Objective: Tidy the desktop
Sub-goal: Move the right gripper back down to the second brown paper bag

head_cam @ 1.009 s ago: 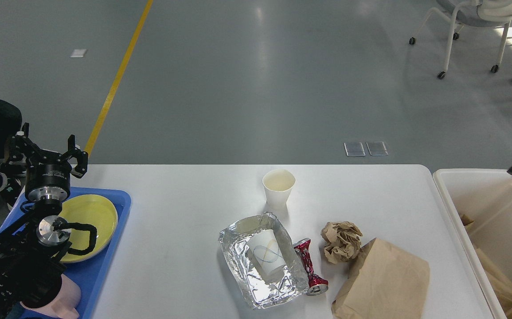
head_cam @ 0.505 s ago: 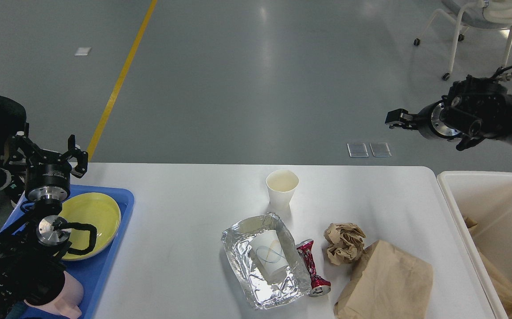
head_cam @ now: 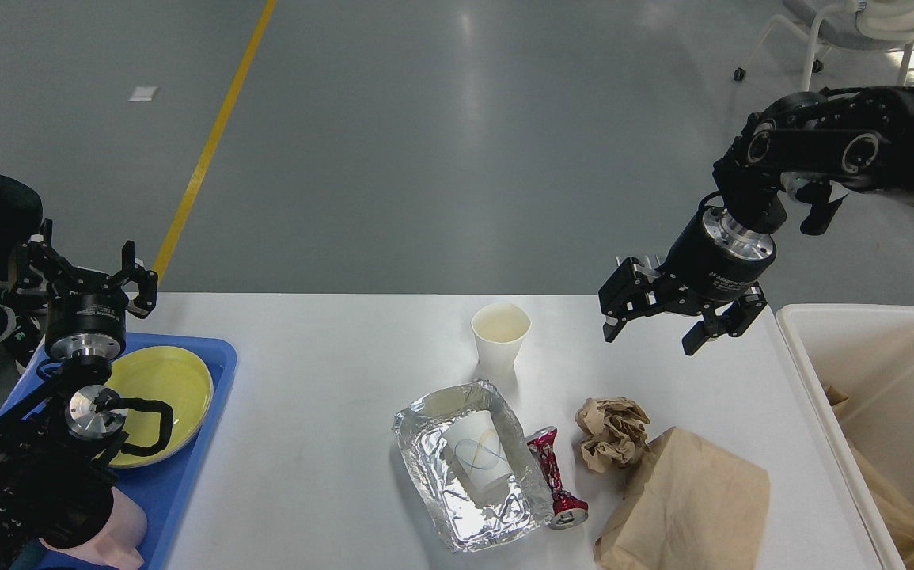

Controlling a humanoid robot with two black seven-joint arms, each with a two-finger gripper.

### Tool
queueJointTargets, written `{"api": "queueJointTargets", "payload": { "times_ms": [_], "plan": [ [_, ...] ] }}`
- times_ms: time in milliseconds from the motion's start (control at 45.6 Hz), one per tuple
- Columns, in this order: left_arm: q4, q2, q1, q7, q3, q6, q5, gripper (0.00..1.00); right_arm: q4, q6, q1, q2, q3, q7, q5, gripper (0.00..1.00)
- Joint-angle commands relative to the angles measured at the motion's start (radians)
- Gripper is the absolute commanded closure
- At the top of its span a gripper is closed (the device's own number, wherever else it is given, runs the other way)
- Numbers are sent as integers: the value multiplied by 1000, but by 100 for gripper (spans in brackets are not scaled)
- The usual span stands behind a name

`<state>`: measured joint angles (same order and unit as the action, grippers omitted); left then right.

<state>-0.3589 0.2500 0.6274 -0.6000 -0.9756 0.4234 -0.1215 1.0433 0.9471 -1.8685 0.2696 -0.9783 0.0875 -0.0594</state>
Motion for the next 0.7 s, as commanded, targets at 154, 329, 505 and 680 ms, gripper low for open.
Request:
{"api": "queueJointTargets", "payload": {
  "times_ms": [154, 329, 505, 680],
  "plan": [
    [0, 0, 0, 0, 0, 0, -1, 3, 26, 13, -21, -10, -14, 2, 1, 0],
    [0, 0, 0, 0, 0, 0, 0, 3, -31, 13, 169, -18, -13, 3, 1, 0],
    [0, 0, 0, -1, 0, 0, 0, 3, -109, 4, 342, -49, -3, 3, 1, 0],
    [0, 0, 0, 0, 0, 0, 0, 3, -129, -112, 456, -49, -3, 5, -2, 0]
  ]
}}
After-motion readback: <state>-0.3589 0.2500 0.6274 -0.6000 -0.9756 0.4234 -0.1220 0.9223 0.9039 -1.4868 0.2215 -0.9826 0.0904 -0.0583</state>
